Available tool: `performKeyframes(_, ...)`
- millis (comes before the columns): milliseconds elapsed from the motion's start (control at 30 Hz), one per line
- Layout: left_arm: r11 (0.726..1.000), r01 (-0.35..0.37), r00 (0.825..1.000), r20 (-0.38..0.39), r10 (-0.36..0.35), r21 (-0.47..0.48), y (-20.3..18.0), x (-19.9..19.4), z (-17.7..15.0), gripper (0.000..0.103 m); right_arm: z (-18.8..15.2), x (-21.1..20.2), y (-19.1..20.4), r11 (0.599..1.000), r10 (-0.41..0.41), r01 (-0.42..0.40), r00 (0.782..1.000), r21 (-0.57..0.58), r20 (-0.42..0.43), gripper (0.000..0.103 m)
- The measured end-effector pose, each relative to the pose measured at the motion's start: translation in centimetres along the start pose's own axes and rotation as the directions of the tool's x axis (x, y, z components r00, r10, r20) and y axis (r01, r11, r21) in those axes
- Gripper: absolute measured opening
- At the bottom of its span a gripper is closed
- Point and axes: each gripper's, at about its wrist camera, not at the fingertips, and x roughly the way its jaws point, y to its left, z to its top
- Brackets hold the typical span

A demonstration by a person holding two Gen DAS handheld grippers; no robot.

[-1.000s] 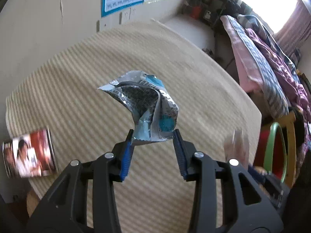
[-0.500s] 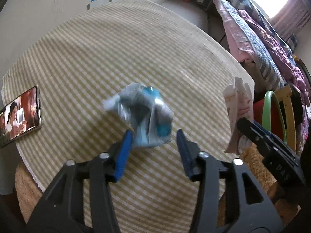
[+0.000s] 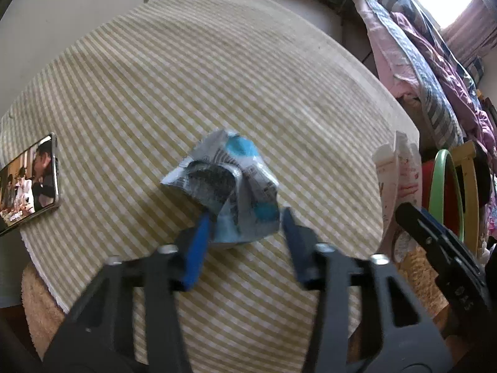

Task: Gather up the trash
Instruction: 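Grasp the blue foil wrapper with the left tool while the right tool holds the pink carton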

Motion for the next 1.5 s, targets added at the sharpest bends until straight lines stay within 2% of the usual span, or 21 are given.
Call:
performKeyframes(267, 0.999, -0.008, 0.997, 0.074, 0.005, 0.051, -1.2, -2.2, 0.0, 0.040, 0.0, 0.1, 0.0, 1.000, 0.001, -0.001, 1.000, 0.003, -0.003, 0.032)
performKeyframes(533, 0.992, 0.006, 0.991, 0.135, -0.023, 0.125, -3.6, -4.4, 0.4, 0.040, 0.1, -0.1, -0.1, 1.000, 0.004, -0.004, 1.000, 0.011, 0.001, 0.032)
performKeyframes(1500, 0.978, 0.041, 0.986, 0.150, -0.073, 0.206, -7.7, -5.6, 0.6, 0.040, 0.7, -2.8, -3.5, 0.994, -0.011, 0.005, 0.998, 0.110, 0.055, 0.032)
